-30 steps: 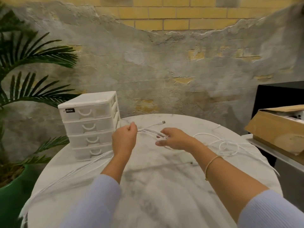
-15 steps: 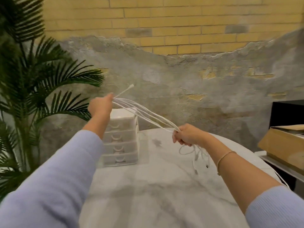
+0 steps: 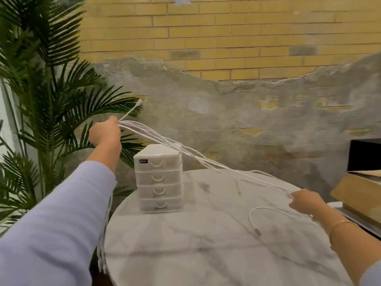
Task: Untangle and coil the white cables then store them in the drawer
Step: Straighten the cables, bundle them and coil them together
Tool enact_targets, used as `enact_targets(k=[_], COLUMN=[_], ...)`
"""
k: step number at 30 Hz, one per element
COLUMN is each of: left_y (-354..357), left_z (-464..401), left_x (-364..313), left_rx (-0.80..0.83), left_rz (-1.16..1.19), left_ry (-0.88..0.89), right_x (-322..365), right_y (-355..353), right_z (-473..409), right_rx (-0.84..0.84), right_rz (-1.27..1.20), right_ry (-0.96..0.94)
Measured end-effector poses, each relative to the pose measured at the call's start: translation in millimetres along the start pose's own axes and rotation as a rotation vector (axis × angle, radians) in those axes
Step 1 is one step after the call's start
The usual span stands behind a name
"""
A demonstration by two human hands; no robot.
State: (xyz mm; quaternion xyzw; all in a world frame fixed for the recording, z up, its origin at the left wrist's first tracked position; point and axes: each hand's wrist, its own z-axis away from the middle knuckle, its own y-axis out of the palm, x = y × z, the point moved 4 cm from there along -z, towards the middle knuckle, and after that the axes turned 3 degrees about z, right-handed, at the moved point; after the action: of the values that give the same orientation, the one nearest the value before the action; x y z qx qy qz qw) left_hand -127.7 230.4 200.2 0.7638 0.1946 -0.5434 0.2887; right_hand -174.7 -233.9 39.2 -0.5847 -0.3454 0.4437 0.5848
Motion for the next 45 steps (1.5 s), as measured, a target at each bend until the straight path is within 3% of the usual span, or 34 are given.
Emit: enact_targets(k=[5,8,11,14,17,21,25,29,39,45], left_y=[14,27,36,40,42,42,36,39,42,44], left_z=[16,22,32,44,54,60,61,60,58,58], left_x=[4,2,-10,-11,-5,-3,-8,-11,-12,16], left_rx=[-0.025,0.035,0.069,0.099,0.133,0.163,0.127,0.114,0.148,0.235], left_rz=[-0.052,-0.106,-0.259,-0.413,-0.486,-0.606,-0.59,-0.563,-0.691,-0.82], left_ry=[0.0,0.051,0.155,0.275,0.356,0.501,0.544,0.528,0.601,0.457], right_x=[22,48,86,133,191,249,263,255,247,243], right_y=[-11,-36,-78,-111,-125,-123,-117,-118,-116,-100], right_z=[10,11,21,48,76,92,99,104,105,95], right_rx=[0.206,0.151,-0.052,-0.136,-0.095,-0.012,0.207,0.319,0.28,0.267], right_rz=[0.1,0.062,-0.386,-0.927,-1.085,-1.318,-1.637,-1.636,-1.545,-1.449], right_ry=[-0.171,-0.278,-0.385,-0.559,-0.692,-0.699,-0.752,-0.802,-0.78,-0.674])
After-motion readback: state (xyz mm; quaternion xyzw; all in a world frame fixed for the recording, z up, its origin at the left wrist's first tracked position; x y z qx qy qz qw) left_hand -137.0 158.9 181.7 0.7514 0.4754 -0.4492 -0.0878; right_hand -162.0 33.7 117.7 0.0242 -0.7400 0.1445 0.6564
